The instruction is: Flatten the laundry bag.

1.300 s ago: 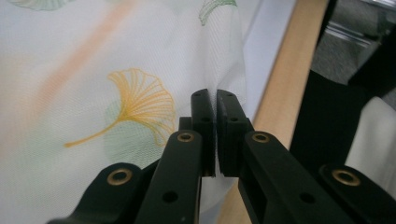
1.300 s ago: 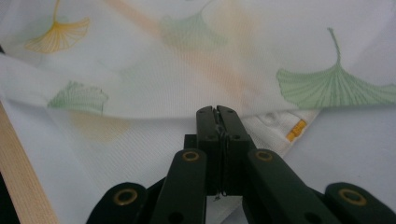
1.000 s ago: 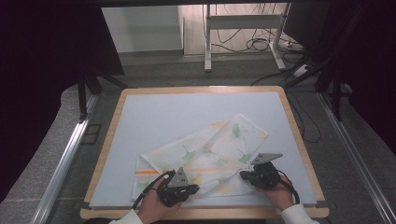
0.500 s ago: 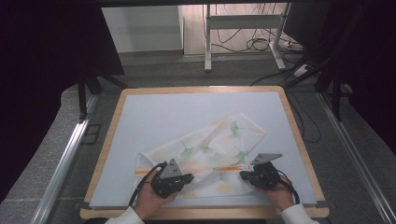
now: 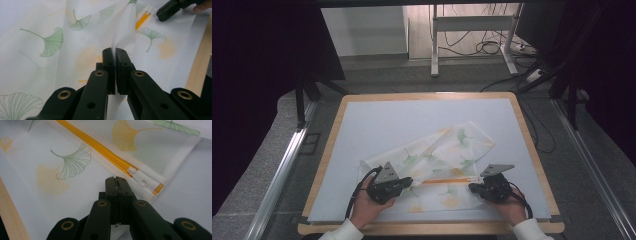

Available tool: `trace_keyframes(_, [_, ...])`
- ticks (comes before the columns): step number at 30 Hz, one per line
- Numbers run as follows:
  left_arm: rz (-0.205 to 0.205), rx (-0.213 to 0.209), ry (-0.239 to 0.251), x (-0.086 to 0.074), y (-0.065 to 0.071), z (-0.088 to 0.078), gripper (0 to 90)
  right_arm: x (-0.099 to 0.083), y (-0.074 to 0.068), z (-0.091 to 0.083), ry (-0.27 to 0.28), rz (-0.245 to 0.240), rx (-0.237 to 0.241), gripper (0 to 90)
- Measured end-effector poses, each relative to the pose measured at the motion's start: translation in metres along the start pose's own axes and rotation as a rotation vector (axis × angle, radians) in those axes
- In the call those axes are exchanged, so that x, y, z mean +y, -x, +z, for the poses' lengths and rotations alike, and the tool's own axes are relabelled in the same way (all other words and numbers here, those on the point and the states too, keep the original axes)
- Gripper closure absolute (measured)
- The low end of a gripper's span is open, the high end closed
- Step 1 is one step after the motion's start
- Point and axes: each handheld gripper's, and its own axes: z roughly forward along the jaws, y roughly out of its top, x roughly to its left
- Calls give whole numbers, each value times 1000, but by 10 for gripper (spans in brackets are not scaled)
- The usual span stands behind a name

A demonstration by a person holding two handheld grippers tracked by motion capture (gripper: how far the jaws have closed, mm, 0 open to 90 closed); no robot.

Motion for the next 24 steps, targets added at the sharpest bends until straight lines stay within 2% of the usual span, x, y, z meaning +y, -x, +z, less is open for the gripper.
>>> trace_keyframes(5, [-20, 17, 17, 0, -9, -4, 880, 0, 0, 0, -1, 1, 2, 881])
trace_keyframes(13, [-29, 25, 22, 2, -15, -4, 879, 0, 0, 0, 0, 2, 4, 881])
trace_keyframes(18, [-68, 19, 37, 4, -23, -2, 879, 0, 1, 0, 1, 5, 8, 881])
trace_keyframes(24, [-99, 38, 48, 7, -36, 2, 879, 0, 2, 0, 1, 4, 11, 881])
